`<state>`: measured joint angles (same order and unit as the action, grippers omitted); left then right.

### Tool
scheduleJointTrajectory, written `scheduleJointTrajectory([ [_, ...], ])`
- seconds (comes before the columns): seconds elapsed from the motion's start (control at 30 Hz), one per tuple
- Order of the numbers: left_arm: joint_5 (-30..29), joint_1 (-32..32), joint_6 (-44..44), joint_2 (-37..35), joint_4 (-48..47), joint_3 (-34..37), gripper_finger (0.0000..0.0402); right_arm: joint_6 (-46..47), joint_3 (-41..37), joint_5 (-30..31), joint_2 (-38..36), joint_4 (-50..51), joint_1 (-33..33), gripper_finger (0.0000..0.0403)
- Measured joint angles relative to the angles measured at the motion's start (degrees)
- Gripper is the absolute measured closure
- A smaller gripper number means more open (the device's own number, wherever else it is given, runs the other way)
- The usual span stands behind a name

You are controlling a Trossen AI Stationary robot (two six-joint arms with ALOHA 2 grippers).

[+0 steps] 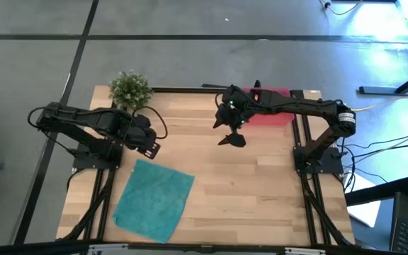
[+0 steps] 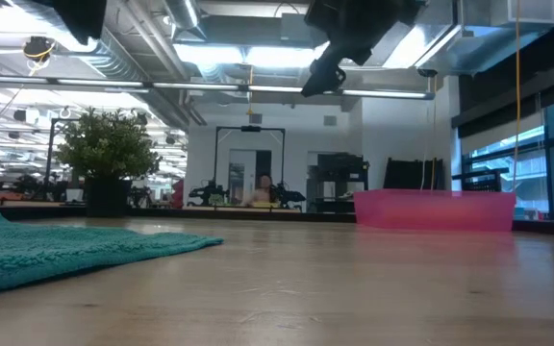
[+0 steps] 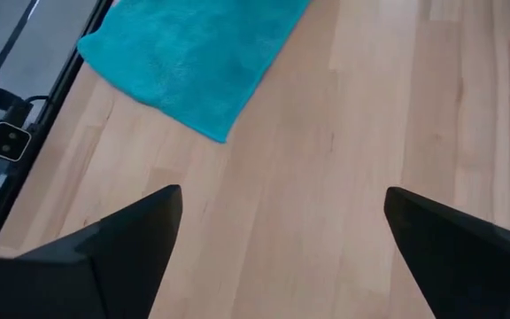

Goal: Roll microfiber towels into tight, uniform cylinder then place into a basket
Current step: Fold the blue microfiber towel

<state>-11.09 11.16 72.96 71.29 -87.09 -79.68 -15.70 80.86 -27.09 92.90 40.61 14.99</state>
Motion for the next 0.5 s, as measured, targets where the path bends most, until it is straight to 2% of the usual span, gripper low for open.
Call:
scheduleJointTrajectory([
  [0.2, 2.2, 0.0, 4.7, -0.3, -2.9, 3.3, 0.0286, 3.5, 0.0, 1.4, 1.5, -3.8, -2.1, 0.0011],
  [0.5, 7.0, 0.1, 2.6, -0.5, -2.9, 13.0, 0.0286, 17.8, 0.0, 1.6, 6.8, -10.2, -6.5, 0.0021],
])
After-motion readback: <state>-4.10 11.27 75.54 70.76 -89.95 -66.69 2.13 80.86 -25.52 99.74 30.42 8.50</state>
